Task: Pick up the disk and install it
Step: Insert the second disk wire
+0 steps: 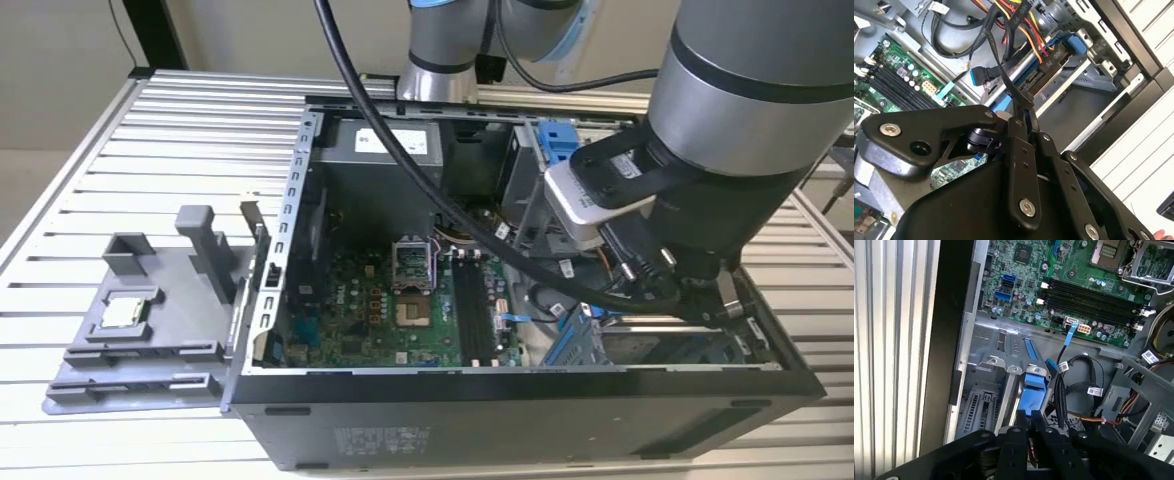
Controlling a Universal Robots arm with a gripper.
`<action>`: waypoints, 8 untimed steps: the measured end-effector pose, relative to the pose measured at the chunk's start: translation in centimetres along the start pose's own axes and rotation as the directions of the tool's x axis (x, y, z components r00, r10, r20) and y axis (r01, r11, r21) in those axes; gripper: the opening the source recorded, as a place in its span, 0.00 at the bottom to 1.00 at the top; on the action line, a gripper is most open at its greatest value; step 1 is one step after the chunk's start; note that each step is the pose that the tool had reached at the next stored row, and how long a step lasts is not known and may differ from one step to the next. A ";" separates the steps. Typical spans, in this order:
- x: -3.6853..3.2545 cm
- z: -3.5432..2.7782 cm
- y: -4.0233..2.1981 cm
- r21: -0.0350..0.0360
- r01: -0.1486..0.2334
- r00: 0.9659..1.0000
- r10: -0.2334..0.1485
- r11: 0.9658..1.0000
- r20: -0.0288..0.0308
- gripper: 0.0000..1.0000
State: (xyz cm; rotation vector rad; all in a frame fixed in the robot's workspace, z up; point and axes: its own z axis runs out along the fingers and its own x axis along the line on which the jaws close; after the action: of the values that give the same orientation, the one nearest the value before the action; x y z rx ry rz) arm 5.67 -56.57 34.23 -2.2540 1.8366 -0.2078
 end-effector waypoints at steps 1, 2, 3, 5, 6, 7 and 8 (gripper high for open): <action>0.01 0.03 -0.04 0.000 -0.005 1.000 0.005 1.000 -0.001 0.00; 0.03 0.04 -0.09 0.000 -0.007 1.000 0.007 1.000 -0.002 0.00; 0.04 0.06 -0.17 0.000 -0.009 1.000 0.009 1.000 -0.003 0.00; 0.09 0.13 -0.39 0.000 -0.012 1.000 0.012 1.000 -0.004 0.00; 0.11 0.17 -0.48 0.000 -0.013 1.000 0.013 1.000 -0.004 0.00; 0.13 0.23 -0.56 0.000 -0.014 1.000 0.014 1.000 -0.004 0.00; 0.14 0.28 -0.63 0.001 -0.015 1.000 0.015 1.000 -0.004 0.00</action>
State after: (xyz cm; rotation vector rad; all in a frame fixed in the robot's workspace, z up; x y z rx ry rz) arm 6.37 -56.57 34.12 -2.2402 1.8548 -0.2105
